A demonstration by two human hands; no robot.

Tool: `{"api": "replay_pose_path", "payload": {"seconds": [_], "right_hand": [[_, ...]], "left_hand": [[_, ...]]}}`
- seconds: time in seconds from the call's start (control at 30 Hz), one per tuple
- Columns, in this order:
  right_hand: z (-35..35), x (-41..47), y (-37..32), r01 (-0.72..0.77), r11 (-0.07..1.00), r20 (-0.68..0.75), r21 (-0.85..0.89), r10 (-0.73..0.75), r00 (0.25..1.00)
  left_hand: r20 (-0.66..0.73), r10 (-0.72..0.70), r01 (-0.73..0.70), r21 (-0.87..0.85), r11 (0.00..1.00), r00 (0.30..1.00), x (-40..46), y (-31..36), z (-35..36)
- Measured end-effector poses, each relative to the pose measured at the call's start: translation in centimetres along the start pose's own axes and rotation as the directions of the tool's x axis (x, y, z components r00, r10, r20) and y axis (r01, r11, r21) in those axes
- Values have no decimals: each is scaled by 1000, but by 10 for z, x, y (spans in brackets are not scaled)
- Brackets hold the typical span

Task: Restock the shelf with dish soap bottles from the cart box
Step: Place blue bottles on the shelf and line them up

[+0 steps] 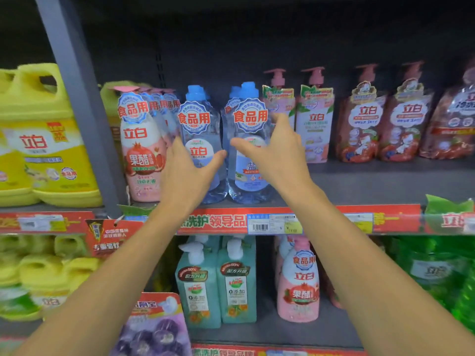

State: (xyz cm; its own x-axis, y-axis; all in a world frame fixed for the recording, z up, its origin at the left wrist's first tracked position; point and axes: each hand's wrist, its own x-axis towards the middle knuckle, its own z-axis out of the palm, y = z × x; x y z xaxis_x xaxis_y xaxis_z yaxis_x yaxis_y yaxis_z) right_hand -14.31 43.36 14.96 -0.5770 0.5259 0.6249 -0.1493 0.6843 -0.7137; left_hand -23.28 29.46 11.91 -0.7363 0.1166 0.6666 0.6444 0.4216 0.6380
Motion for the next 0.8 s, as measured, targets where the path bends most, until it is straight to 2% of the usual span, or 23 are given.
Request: {"api": "replay_pose_path", "payload": {"seconds": [0.1, 0.3, 0.6, 0.8], "right_hand": [[-3, -19, 15, -33, 999, 58, 30, 32, 998], [-7, -24, 26, -21, 1000, 102, -9, 21, 995], [-2, -24, 27, -7, 1000, 96, 27, 4, 995], [-1, -28, 31, -11, 997, 101, 83, 3, 995]], "left_hand": [[-75, -16, 25, 118, 993, 997, -11, 5, 0], [-183, 17, 8, 138, 990, 983, -30, 11, 9], [-169, 13, 12, 145, 989, 985, -30, 4, 8], [-92, -5, 25, 219, 975, 996, -21, 4, 14]]}}
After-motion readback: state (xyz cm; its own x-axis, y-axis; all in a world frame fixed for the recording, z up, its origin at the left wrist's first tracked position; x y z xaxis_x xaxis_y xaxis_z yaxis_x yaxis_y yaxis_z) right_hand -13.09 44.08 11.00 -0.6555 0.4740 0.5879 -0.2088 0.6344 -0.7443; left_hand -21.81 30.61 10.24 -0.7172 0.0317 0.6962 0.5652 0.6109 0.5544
